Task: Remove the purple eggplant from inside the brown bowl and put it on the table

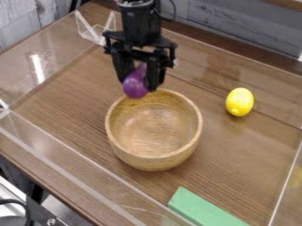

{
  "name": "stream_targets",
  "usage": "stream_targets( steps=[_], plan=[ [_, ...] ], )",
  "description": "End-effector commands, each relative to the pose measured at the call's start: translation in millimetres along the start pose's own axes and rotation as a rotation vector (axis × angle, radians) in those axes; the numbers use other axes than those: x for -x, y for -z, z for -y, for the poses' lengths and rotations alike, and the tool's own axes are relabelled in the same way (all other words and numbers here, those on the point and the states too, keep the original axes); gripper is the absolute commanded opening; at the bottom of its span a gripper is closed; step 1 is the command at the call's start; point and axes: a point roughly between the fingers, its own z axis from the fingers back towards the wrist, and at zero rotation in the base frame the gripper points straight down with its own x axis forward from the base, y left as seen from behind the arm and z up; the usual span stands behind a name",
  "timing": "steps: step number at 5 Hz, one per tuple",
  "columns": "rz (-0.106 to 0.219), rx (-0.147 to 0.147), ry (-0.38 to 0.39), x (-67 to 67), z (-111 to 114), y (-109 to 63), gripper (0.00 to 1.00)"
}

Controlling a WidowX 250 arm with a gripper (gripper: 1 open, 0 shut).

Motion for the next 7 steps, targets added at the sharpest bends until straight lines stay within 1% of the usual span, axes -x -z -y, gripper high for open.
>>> stream_targets(
  steps=[1,5,7],
  plan=[
    [0.068,-0.016,-0.020,-18.8,-14.7,-14.2,0.00],
    [0.067,-0.025,-0.055,-33.4,-20.3,4.9,0.00],
    [0.064,-0.029,-0.071,-38.3,-21.5,12.7,0.00]
  ],
)
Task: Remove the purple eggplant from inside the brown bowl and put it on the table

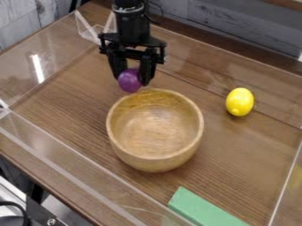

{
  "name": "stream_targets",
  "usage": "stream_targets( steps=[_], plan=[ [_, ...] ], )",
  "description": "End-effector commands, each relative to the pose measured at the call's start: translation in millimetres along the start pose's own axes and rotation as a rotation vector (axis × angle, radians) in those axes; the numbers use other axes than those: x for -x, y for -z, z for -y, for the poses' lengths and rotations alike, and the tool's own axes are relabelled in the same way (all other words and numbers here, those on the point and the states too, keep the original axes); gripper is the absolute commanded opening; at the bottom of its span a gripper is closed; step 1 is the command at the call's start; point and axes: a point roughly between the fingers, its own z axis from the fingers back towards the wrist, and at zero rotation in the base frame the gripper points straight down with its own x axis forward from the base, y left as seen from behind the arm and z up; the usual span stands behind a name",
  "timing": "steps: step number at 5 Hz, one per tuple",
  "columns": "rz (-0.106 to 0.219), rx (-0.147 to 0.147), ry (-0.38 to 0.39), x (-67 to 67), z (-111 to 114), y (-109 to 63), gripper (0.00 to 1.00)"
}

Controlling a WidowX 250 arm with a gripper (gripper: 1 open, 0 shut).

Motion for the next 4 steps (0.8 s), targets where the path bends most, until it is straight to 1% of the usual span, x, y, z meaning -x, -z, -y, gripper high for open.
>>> stream_targets(
  steps=[1,2,4],
  plan=[
    [0.049,-0.008,-0.012,-10.0,-0.6,-9.8,0.00],
    [0.046,-0.011,-0.020,-12.7,-1.8,-4.9,0.00],
    [0.033,-0.018,-0.039,-4.7,-17.0,-0.6,0.00]
  ],
)
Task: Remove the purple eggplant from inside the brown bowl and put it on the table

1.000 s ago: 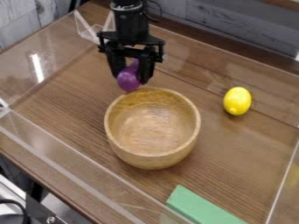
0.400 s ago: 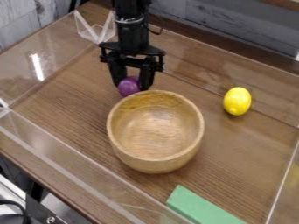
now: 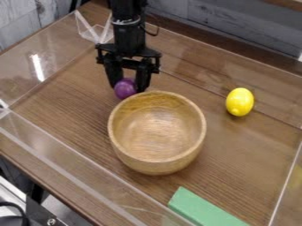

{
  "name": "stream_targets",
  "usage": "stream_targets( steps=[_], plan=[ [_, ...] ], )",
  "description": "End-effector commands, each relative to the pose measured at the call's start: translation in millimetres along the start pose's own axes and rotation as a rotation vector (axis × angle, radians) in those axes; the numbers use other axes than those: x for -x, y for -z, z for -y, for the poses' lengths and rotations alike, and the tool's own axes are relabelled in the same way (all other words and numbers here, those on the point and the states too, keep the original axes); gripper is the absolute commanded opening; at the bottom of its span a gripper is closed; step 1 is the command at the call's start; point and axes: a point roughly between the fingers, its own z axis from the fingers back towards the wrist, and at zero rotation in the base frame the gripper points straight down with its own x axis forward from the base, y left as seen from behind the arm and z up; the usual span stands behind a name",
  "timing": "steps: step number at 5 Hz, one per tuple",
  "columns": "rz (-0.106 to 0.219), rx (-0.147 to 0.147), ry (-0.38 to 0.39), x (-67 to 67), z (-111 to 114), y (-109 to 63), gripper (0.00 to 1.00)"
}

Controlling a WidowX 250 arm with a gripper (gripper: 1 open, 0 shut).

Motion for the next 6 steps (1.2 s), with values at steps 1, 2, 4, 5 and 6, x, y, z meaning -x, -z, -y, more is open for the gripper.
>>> stream_targets(
  steps=[1,2,4,5,6],
  plan=[
    [0.044,-0.009,-0.008,2.8,-8.8,-13.3,0.00],
    [0.041,-0.013,-0.015,5.7,-12.9,-12.3,0.00],
    [0.037,-0.022,-0.026,11.3,-19.4,-12.9,0.00],
    [0.034,-0.026,-0.033,13.8,-22.6,-12.1,0.00],
    [0.035,-0.030,-0.038,15.8,-25.8,-14.3,1.00]
  ],
)
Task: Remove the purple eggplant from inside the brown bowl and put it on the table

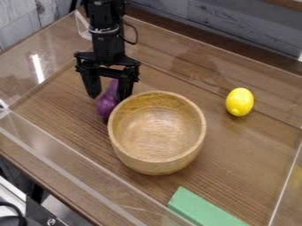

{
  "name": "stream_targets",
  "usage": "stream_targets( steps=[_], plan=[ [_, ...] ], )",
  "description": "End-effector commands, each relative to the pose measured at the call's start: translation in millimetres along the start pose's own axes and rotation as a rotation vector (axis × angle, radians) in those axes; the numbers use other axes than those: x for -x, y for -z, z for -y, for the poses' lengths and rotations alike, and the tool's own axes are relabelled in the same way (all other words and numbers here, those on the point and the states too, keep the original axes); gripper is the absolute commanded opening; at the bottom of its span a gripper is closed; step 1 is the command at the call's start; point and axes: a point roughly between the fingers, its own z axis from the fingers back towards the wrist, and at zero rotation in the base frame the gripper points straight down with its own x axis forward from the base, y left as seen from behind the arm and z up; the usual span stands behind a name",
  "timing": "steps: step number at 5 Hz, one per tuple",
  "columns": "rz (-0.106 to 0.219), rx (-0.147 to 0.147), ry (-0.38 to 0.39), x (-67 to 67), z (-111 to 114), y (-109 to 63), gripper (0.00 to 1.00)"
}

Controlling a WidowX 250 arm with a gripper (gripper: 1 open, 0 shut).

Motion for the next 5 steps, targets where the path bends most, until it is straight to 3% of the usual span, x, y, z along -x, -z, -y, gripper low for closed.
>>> stream_targets(
  steps=[1,5],
  plan=[
    [0.070,-0.015,-0.007,-3.6,-6.6,-17.8,1.00],
    [0.060,-0.040,-0.024,-5.9,-16.6,9.5,1.00]
  ],
)
